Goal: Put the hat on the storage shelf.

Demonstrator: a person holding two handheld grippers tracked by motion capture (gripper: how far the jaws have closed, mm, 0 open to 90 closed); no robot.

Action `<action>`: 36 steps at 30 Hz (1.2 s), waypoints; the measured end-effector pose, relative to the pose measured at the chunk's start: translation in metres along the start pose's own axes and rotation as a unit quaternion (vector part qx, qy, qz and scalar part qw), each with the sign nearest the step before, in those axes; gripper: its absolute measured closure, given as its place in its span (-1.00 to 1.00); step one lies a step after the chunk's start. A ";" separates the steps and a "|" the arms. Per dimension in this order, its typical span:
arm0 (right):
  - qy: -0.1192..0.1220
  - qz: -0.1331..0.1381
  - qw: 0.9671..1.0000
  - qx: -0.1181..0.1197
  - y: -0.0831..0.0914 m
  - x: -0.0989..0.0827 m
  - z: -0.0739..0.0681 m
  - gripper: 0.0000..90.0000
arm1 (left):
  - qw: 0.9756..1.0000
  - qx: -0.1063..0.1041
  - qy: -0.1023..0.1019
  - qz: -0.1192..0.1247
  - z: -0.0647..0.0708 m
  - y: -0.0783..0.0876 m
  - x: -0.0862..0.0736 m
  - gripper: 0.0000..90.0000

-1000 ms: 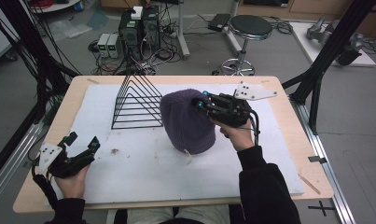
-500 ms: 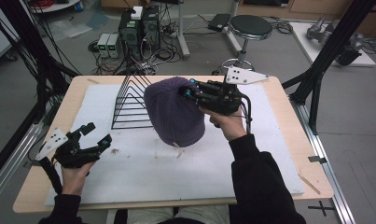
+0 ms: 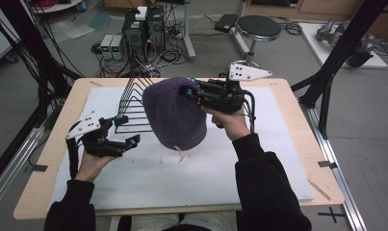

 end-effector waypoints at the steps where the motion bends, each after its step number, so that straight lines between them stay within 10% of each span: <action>1: 0.001 0.001 1.000 0.002 -0.001 0.000 0.000 0.72 | 1.000 -0.006 0.005 -0.006 -0.001 -0.002 0.000 -0.72; 16: 0.003 0.012 1.000 0.011 -0.009 0.005 0.001 0.72 | 0.998 -0.060 -0.007 0.032 -0.004 -0.022 0.007 -0.72; 31: -0.010 0.001 0.998 0.069 -0.022 0.002 -0.001 0.70 | 0.992 -0.125 -0.002 0.016 0.004 -0.032 0.000 -0.70; 36: -0.010 0.009 0.998 0.069 -0.022 0.003 -0.001 0.70 | 0.991 -0.131 -0.033 0.003 0.011 -0.033 -0.001 -0.17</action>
Point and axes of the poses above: each handheld gripper's, and its own axes: y roughly backward along the jaws, x roughly out of its top, z roughly to its right, the point moved 3 cm from there along -y, roughly forward along the jaws, and after that the axes turned 2 degrees about -x, right-handed, at the moved point
